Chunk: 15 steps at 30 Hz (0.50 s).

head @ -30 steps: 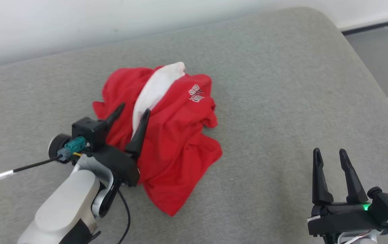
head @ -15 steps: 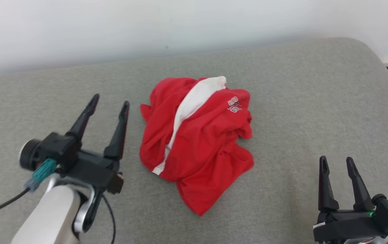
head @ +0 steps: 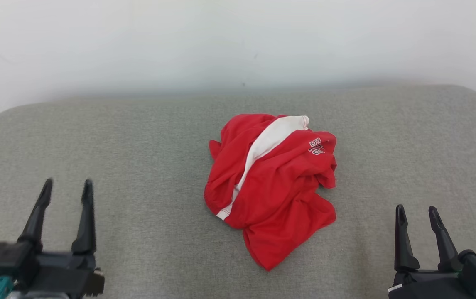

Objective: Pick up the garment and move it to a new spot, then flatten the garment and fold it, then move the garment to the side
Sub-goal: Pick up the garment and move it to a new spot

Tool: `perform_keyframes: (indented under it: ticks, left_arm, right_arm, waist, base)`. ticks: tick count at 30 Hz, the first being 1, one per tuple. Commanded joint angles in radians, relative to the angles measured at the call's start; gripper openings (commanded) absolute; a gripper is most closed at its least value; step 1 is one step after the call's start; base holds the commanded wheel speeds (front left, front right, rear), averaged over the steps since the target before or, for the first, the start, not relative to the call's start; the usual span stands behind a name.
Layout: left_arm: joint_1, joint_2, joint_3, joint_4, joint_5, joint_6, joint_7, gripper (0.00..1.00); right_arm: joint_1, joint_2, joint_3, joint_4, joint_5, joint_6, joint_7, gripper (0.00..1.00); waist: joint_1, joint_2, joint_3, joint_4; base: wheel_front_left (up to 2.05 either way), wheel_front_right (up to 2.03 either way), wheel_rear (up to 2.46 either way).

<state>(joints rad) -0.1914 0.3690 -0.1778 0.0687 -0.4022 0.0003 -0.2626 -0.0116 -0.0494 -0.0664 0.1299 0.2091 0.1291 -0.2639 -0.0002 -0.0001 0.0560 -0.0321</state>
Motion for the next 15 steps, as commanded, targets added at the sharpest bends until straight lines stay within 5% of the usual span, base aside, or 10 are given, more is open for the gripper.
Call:
perform_keyframes:
  ticks: [1,10,15]
  left_arm:
    - [0.064,-0.026,0.050,-0.021,0.026,0.009,-0.003,1.00]
    - [0.208,-0.113,0.199,-0.060,0.094,-0.002,-0.003,1.00]
    - [0.178,-0.159,0.196,-0.038,0.134,-0.069,-0.003,1.00]
  right_arm:
    - [0.012,-0.002,-0.001,-0.001,-0.008,0.003,-0.001,1.00]
    - [0.021,-0.002,-0.005,-0.007,-0.010,0.003,-0.001,1.00]
    - [0.005,-0.002,0.003,-0.011,-0.013,0.003,0.004,1.00]
  waist:
    - [0.0002,0.0001,-0.021,0.024]
    - [0.0002,0.0001,-0.021,0.036]
    - [0.0002,0.0001,-0.004,0.027]
  base:
    - [0.00,0.00,0.00]
    - [0.00,0.00,0.00]
    - [0.00,0.00,0.00]
